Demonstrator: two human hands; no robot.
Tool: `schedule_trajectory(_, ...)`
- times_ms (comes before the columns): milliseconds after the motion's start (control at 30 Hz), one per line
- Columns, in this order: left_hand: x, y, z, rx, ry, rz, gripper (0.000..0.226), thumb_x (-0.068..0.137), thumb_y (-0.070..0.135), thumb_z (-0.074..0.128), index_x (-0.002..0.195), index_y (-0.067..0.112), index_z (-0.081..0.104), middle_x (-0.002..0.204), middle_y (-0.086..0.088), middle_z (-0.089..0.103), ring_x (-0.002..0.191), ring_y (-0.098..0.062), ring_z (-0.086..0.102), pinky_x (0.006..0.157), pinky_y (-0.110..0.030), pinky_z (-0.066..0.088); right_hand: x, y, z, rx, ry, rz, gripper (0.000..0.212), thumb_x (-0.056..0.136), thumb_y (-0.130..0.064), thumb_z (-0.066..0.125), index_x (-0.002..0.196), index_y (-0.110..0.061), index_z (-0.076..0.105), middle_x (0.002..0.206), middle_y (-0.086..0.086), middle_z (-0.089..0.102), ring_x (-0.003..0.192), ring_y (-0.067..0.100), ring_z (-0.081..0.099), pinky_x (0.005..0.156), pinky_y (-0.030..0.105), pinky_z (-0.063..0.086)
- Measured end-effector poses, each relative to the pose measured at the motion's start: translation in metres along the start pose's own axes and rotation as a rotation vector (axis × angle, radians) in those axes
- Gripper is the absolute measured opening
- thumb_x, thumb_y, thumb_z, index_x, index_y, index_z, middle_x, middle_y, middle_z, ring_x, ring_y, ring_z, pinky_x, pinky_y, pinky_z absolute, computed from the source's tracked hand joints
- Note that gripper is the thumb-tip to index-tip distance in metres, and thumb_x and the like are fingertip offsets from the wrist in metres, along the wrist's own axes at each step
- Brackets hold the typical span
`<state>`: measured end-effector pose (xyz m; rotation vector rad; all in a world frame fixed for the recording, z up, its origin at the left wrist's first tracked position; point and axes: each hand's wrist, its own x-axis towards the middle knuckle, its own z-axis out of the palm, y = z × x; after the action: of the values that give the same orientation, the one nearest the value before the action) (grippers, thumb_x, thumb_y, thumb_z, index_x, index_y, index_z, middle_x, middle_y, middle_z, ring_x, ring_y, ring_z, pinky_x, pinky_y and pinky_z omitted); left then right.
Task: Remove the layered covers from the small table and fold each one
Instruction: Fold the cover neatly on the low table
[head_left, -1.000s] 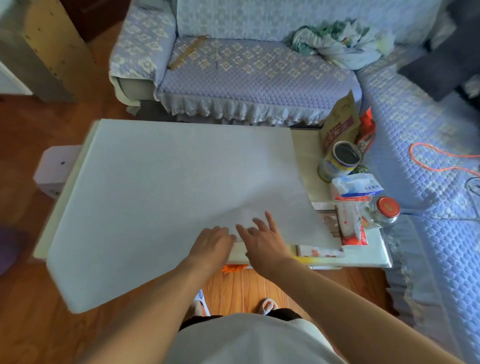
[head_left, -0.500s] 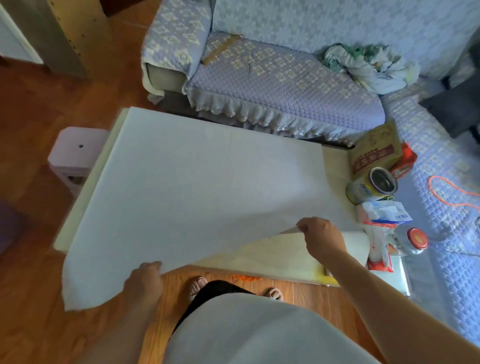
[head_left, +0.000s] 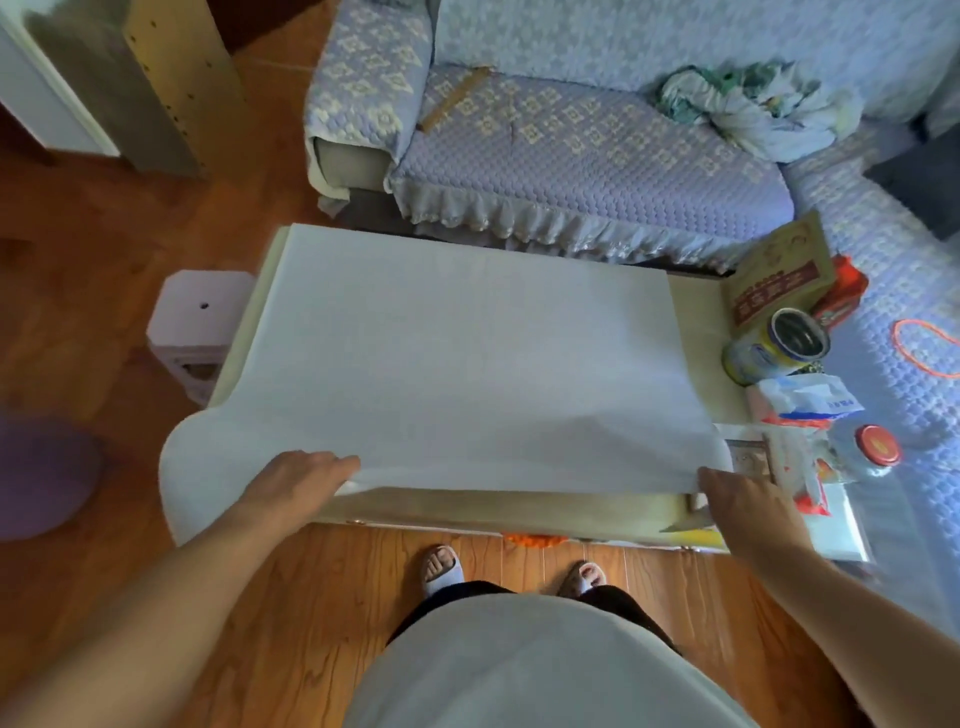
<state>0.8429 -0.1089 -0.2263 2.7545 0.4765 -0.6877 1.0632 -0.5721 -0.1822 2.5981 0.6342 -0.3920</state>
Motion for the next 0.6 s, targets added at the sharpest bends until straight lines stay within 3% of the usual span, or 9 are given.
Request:
schedule_trajectory(67, -0.017, 0.004, 0.009, 0.046, -0.012, 0.013, 0.036, 0.102, 0.042, 0.043, 0.090, 0.016, 0.065, 0.092, -0.003, 0.067, 0.087, -0.019, 0.061, 0.079, -0.037, 0.048, -0.024, -0.004, 0.017, 0.059, -0.020, -0.005, 0.040, 0.071, -0.020, 0.086, 0.103, -0.025, 0.061, 0.095, -0.004, 0.073, 0.085, 0.021, 0.073, 0.072, 0.035, 0.060)
schedule_trajectory(133, -0.037, 0.000, 0.022, 0.108, -0.028, 0.021, 0.023, 0.105, 0.028, 0.042, 0.107, 0.016, 0.062, 0.099, -0.004, 0.067, 0.092, -0.024, 0.063, 0.080, -0.038, 0.048, -0.045, -0.007, 0.029, 0.106, -0.016, 0.001, 0.042, 0.069, -0.017, 0.087, 0.102, -0.025, 0.064, 0.095, -0.005, 0.072, 0.085, 0.020, 0.072, 0.074, 0.035, 0.060)
schedule_trajectory(200, -0.054, -0.001, 0.033, 0.121, -0.003, 0.027, 0.026, 0.106, 0.028, 0.040, 0.115, 0.018, 0.062, 0.104, -0.004, 0.067, 0.095, -0.025, 0.062, 0.081, -0.037, 0.047, -0.060, -0.006, 0.037, 0.115, 0.015, -0.007, 0.042, 0.063, -0.012, 0.090, 0.097, -0.023, 0.066, 0.089, -0.003, 0.072, 0.080, 0.021, 0.072, 0.069, 0.037, 0.062)
schedule_trajectory(267, -0.073, 0.010, 0.038, 0.079, 0.005, 0.037, 0.036, 0.105, 0.042, 0.039, 0.104, 0.020, 0.068, 0.101, 0.000, 0.065, 0.095, -0.019, 0.059, 0.084, -0.034, 0.045, -0.070, -0.005, 0.038, 0.164, 0.101, -0.042, 0.048, 0.050, -0.007, 0.096, 0.088, -0.020, 0.070, 0.081, -0.001, 0.072, 0.073, 0.025, 0.071, 0.064, 0.041, 0.062)
schedule_trajectory(400, -0.107, 0.019, 0.053, 0.050, 0.037, 0.000, 0.044, 0.099, 0.054, 0.044, 0.083, 0.022, 0.069, 0.092, 0.004, 0.067, 0.088, -0.016, 0.065, 0.081, -0.033, 0.052, -0.093, 0.004, 0.034, 0.176, 0.312, -0.139, 0.053, 0.040, -0.010, 0.101, 0.085, -0.018, 0.075, 0.083, 0.002, 0.076, 0.078, 0.028, 0.073, 0.077, 0.045, 0.060)
schedule_trajectory(467, -0.120, 0.024, 0.066, 0.067, 0.024, -0.028, 0.032, 0.099, 0.045, 0.045, 0.083, 0.022, 0.061, 0.092, 0.001, 0.067, 0.081, -0.017, 0.069, 0.072, -0.031, 0.055, -0.111, 0.013, 0.039, 0.158, 0.316, -0.137, 0.050, 0.043, -0.011, 0.100, 0.085, -0.020, 0.075, 0.084, -0.001, 0.075, 0.080, 0.026, 0.073, 0.084, 0.045, 0.059)
schedule_trajectory(533, -0.136, 0.035, 0.077, 0.033, 0.033, -0.139, 0.006, 0.099, 0.026, 0.049, 0.092, 0.027, 0.049, 0.100, 0.003, 0.065, 0.093, -0.015, 0.063, 0.078, -0.029, 0.049, -0.135, 0.019, 0.050, 0.165, 0.320, -0.134, 0.047, 0.046, -0.012, 0.099, 0.086, -0.022, 0.075, 0.086, -0.003, 0.075, 0.083, 0.023, 0.073, 0.088, 0.044, 0.058)
schedule_trajectory(600, -0.152, 0.040, 0.095, 0.114, 0.122, -0.133, 0.015, 0.090, 0.015, 0.061, 0.093, 0.028, 0.053, 0.095, 0.005, 0.065, 0.094, -0.016, 0.059, 0.071, -0.031, 0.042, -0.160, 0.020, 0.063, 0.164, 0.318, -0.125, 0.046, 0.049, -0.012, 0.098, 0.088, -0.022, 0.075, 0.087, -0.003, 0.075, 0.084, 0.023, 0.073, 0.089, 0.044, 0.058)
